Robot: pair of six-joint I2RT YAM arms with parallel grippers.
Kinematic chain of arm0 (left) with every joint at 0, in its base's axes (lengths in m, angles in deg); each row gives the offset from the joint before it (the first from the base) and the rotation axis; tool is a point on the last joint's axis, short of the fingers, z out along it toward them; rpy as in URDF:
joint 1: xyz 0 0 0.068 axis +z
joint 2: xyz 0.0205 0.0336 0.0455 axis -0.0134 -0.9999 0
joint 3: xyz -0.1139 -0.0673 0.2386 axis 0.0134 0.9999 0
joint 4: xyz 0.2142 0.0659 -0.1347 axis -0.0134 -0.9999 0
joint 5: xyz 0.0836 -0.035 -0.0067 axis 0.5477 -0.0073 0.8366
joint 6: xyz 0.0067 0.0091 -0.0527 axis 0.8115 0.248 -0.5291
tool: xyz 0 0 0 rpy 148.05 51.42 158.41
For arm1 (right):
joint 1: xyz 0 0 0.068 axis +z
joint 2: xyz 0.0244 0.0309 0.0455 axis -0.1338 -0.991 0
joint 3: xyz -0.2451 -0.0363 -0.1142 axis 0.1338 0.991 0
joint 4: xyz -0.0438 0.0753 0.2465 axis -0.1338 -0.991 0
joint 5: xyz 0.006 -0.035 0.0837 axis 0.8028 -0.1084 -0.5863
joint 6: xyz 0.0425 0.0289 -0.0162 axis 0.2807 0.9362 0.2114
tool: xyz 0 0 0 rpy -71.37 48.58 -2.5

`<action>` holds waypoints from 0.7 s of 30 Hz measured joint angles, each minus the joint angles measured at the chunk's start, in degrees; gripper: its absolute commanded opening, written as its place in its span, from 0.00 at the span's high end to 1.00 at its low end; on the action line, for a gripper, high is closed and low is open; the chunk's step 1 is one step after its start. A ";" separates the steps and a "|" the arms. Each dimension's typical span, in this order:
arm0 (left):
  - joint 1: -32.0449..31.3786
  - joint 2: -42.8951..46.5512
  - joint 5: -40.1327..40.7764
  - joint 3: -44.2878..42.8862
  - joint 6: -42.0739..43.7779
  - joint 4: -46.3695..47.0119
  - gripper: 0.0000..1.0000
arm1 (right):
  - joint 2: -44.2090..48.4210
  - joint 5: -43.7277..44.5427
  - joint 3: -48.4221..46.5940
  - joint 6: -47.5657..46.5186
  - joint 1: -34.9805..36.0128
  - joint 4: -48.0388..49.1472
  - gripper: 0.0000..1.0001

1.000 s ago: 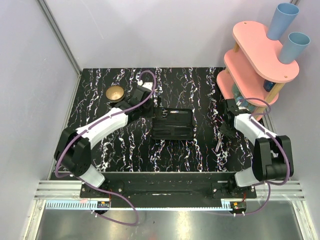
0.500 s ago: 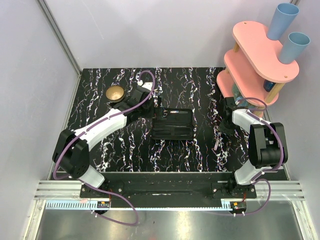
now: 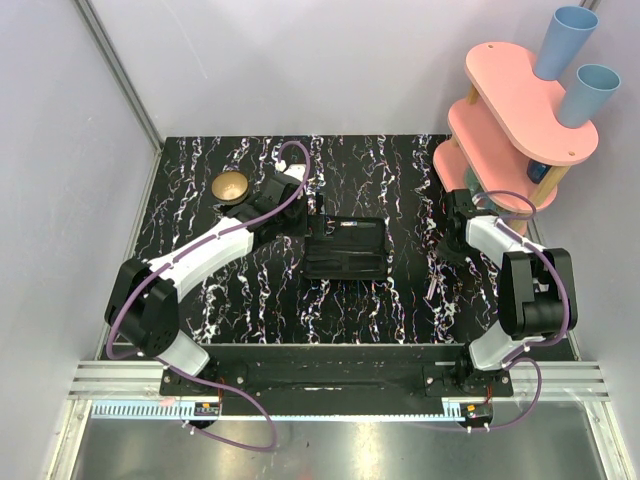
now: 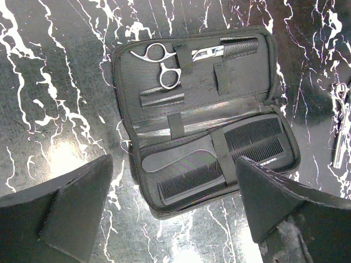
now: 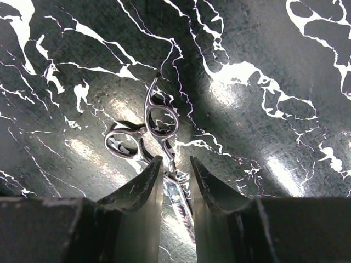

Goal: Sort the hair-cutting tools
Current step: Pick up the scissors from the center of the board.

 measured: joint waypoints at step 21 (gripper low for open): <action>0.02 0.00 -0.02 0.00 0.04 0.00 0.01 | -3.80 -3.37 -0.42 1.22 0.00 2.16 1.00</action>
